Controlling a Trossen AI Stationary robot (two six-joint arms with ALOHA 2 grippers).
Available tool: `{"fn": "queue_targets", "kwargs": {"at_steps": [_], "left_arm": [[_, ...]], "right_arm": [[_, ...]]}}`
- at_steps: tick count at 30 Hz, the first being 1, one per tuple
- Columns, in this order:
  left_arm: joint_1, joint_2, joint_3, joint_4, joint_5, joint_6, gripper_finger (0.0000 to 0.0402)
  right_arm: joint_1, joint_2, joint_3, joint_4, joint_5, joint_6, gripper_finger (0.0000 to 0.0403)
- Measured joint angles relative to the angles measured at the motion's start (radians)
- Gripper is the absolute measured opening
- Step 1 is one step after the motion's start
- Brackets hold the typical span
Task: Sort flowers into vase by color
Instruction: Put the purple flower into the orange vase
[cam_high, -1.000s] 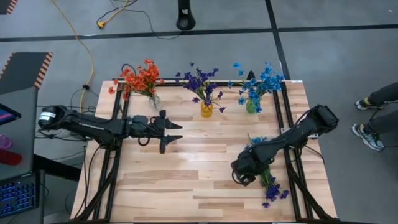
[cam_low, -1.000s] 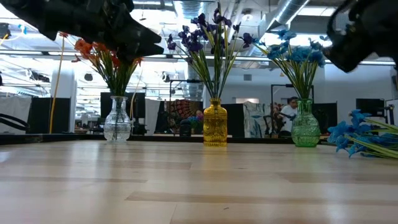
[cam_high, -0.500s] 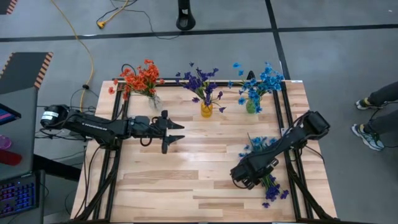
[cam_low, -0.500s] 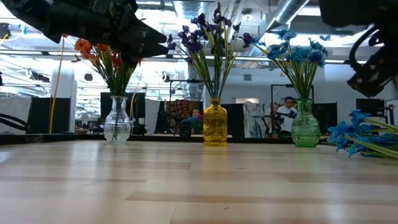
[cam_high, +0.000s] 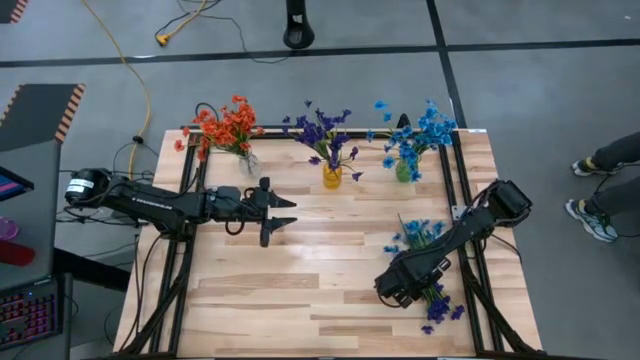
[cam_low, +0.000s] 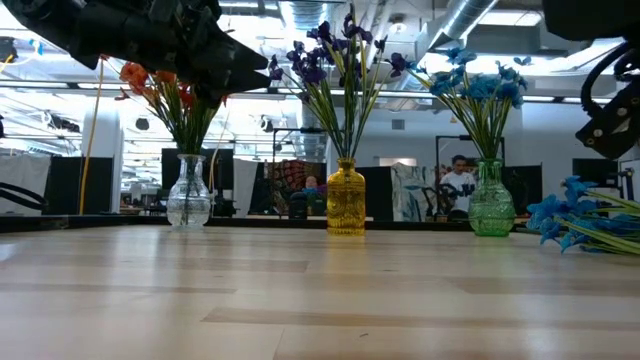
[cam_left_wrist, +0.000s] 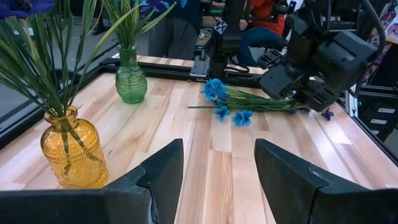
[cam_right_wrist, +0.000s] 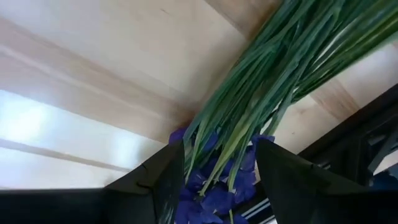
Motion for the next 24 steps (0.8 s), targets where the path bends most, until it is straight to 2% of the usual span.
{"fn": "queue_targets", "kwargs": {"at_steps": [13,19,24], "left_arm": [[0.0,0.0,0.0,-0.001,0.0,0.01,0.0185],[0.0,0.0,0.0,-0.001,0.0,0.01,0.0185],[0.0,0.0,0.0,-0.001,0.0,0.01,0.0185]], "right_arm": [[0.039,0.001,-0.006,0.009,0.065,0.104,0.0222],[0.037,0.001,-0.006,0.011,0.126,0.127,0.0202],[0.038,0.001,-0.006,0.011,0.133,0.132,0.0181]]}}
